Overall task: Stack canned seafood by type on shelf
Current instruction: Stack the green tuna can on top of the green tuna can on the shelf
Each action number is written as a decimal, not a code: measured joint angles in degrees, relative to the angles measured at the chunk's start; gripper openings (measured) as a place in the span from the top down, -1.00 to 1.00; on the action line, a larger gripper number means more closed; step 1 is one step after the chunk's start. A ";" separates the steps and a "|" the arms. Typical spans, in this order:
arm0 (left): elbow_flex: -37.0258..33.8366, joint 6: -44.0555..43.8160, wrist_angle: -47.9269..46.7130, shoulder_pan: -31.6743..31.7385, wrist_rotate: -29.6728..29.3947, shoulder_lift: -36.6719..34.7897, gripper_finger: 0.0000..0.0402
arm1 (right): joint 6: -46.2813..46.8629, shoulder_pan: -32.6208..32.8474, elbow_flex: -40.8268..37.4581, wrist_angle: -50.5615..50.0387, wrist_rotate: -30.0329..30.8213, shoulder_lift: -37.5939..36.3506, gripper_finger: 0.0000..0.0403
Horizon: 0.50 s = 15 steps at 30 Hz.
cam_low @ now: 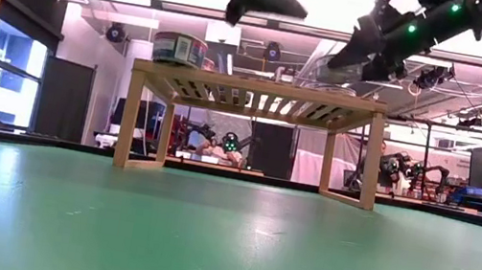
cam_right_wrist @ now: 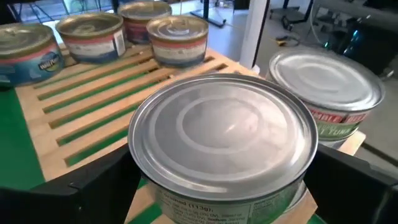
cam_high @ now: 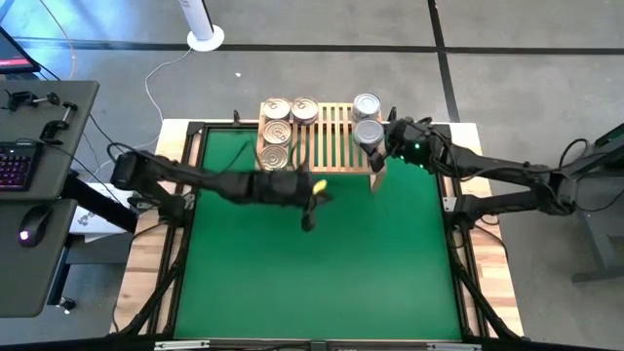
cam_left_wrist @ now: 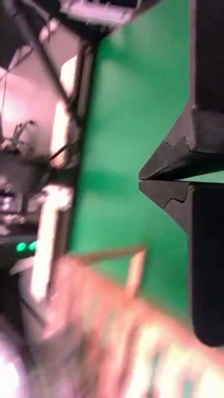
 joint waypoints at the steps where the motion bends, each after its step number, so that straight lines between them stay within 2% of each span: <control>1: 3.01 1.85 -2.38 1.38 0.04 0.00 1.00 | 0.08 -0.61 0.00 0.04 -0.78 0.33 -0.98; 7: 17.58 10.19 -7.46 11.86 1.90 1.86 1.00 | 1.53 -2.98 0.00 0.59 -3.48 2.79 -0.98; 11: 24.85 10.67 -8.94 18.92 10.02 7.60 1.00 | 1.52 -3.45 0.06 1.78 -4.44 4.64 -0.98; 15: 30.68 9.56 -8.95 23.12 17.46 14.23 1.00 | 1.76 -3.44 0.09 2.53 -4.42 5.19 -0.98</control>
